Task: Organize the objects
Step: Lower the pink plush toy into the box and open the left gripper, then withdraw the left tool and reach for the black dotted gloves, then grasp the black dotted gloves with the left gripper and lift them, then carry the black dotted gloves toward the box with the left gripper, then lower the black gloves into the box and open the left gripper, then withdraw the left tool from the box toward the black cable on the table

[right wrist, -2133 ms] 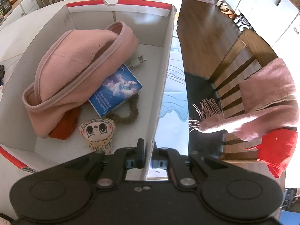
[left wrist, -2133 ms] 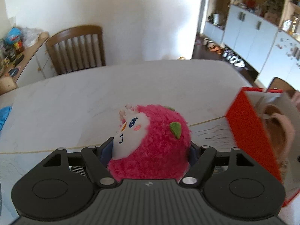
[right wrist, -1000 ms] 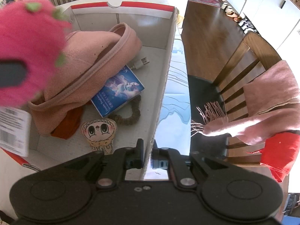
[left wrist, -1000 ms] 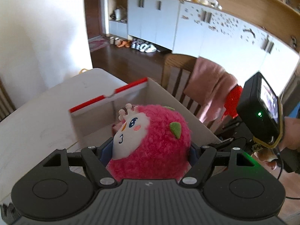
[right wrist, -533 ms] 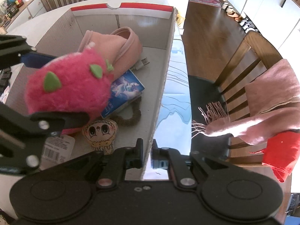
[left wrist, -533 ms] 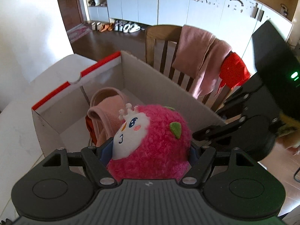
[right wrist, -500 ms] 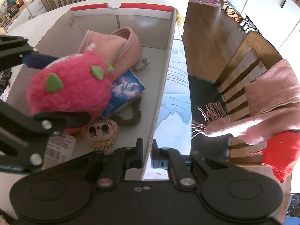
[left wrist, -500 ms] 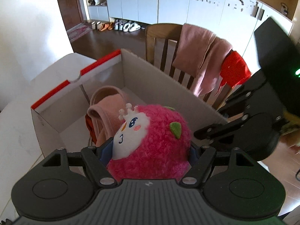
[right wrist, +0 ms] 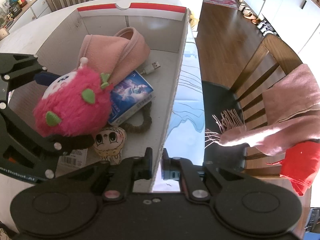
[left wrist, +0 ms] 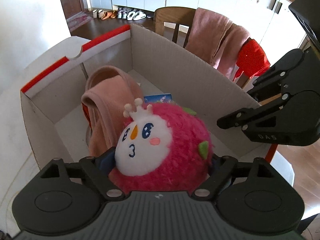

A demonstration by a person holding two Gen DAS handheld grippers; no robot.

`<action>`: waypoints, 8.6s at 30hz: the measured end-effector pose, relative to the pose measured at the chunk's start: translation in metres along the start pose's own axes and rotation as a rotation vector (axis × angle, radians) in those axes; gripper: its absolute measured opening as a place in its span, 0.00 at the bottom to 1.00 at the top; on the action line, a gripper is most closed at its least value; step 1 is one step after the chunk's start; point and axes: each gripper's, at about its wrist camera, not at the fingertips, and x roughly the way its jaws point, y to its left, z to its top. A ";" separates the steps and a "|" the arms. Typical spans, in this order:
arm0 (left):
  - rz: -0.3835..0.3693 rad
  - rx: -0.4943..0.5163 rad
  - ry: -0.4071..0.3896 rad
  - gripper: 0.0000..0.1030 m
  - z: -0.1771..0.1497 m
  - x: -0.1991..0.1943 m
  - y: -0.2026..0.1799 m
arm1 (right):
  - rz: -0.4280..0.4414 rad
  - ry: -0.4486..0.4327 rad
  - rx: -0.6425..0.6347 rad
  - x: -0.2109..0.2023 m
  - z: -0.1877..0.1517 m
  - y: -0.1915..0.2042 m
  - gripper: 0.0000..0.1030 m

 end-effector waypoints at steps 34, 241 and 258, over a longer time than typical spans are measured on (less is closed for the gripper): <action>-0.064 -0.242 -0.266 0.89 -0.060 -0.114 0.027 | -0.012 0.020 -0.009 0.003 0.001 0.004 0.07; 0.016 -0.195 -0.201 0.57 0.003 -0.076 0.029 | -0.037 0.043 -0.030 0.008 -0.008 0.012 0.06; 0.181 -0.329 -0.307 0.70 -0.080 -0.182 0.081 | -0.056 0.032 -0.031 0.005 -0.012 0.016 0.05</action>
